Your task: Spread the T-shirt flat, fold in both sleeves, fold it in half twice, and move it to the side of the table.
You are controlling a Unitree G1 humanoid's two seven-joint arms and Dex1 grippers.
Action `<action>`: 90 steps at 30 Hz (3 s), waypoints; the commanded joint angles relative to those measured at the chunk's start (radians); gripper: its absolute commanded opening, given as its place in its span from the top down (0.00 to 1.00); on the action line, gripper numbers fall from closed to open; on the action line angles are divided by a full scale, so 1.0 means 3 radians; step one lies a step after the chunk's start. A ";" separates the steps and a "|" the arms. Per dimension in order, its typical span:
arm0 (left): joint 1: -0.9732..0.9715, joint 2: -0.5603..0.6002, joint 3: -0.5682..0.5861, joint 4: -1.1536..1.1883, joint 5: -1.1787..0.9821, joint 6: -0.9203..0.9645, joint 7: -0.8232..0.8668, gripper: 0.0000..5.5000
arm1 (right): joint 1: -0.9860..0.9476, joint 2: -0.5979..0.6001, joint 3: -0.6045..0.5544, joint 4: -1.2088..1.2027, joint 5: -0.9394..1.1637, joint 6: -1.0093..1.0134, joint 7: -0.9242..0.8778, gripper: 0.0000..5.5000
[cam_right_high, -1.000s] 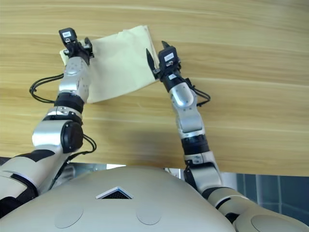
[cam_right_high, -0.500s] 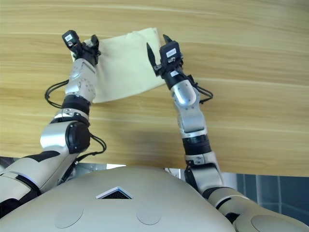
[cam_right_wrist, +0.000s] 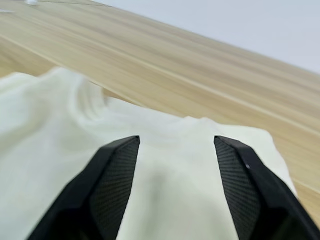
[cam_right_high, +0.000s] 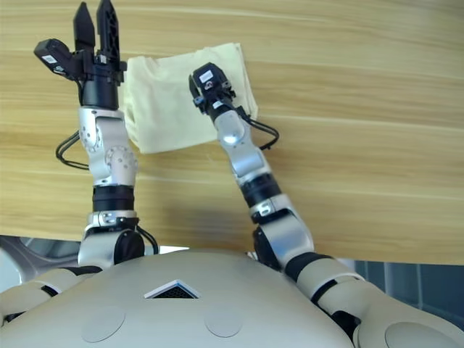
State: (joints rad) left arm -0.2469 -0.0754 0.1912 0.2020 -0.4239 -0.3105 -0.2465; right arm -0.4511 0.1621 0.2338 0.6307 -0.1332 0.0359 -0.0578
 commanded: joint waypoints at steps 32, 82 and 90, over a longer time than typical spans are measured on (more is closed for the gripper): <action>-0.1202 0.0445 0.0245 0.1594 0.0396 -0.0090 0.0318 0.47 | 0.2277 -0.2071 0.0000 -0.3588 -0.0094 0.1808 0.1225 0.50; -0.0556 0.0668 0.0067 0.0983 0.0513 0.0457 -0.0095 0.47 | 0.2708 -0.1649 0.0462 -0.4090 -0.0315 0.1416 0.0987 0.50; 0.0040 0.1401 -0.0090 0.0527 0.0782 -0.0729 -0.1107 0.47 | 0.1886 -0.2324 -0.0359 -0.4039 -0.0444 0.0743 0.1224 0.50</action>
State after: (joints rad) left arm -0.2719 0.2682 0.1616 0.3883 -0.2273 -0.4586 -0.5385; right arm 0.1569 -0.4368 0.2232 -0.6771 -0.2312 0.3417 0.3049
